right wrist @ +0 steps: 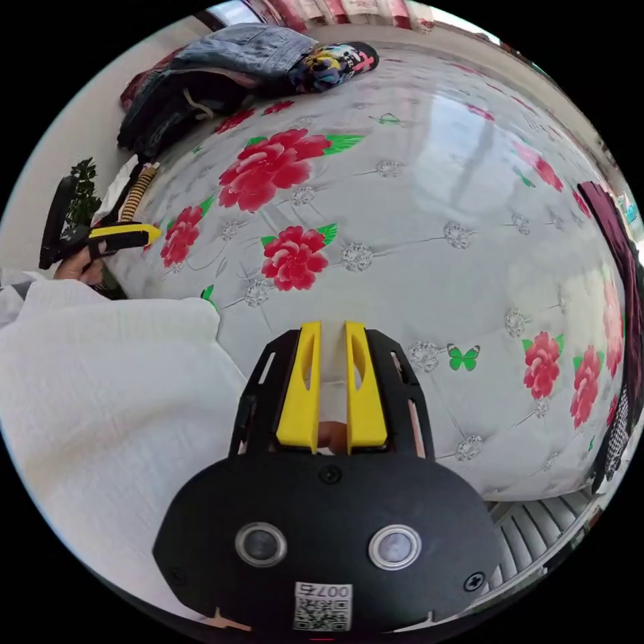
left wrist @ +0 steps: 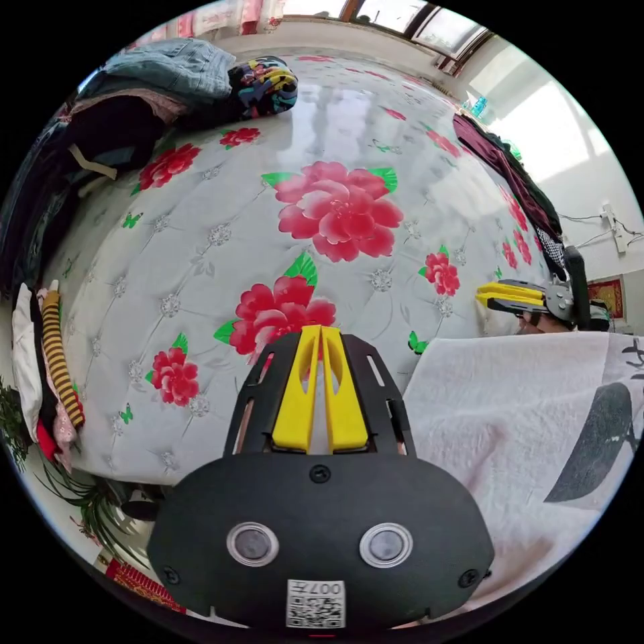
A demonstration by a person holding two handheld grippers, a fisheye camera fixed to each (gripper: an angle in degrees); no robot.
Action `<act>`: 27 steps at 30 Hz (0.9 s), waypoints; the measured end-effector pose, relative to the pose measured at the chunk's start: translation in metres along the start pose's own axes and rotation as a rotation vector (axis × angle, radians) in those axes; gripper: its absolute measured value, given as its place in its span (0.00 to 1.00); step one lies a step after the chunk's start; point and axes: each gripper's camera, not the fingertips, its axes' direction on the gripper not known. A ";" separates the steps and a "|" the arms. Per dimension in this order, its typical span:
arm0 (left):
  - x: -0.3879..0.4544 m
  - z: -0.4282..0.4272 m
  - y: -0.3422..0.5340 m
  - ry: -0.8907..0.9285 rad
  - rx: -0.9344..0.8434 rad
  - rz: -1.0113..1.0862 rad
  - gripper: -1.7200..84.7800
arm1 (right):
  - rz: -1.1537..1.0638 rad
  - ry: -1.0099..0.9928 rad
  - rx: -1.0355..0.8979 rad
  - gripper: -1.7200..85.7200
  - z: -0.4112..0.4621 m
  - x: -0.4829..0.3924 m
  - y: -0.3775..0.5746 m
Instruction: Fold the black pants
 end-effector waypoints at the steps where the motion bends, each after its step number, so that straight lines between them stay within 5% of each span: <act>1: 0.011 0.006 0.000 -0.007 -0.018 -0.004 0.01 | 0.032 -0.043 0.011 0.09 -0.010 0.016 0.004; 14: 0.057 0.049 -0.027 0.001 -0.047 -0.115 0.01 | 0.278 0.000 0.335 0.10 -0.158 0.201 0.084; 27: 0.100 0.098 -0.072 0.021 -0.183 -0.180 0.01 | 0.734 0.408 0.545 0.13 -0.345 0.461 0.173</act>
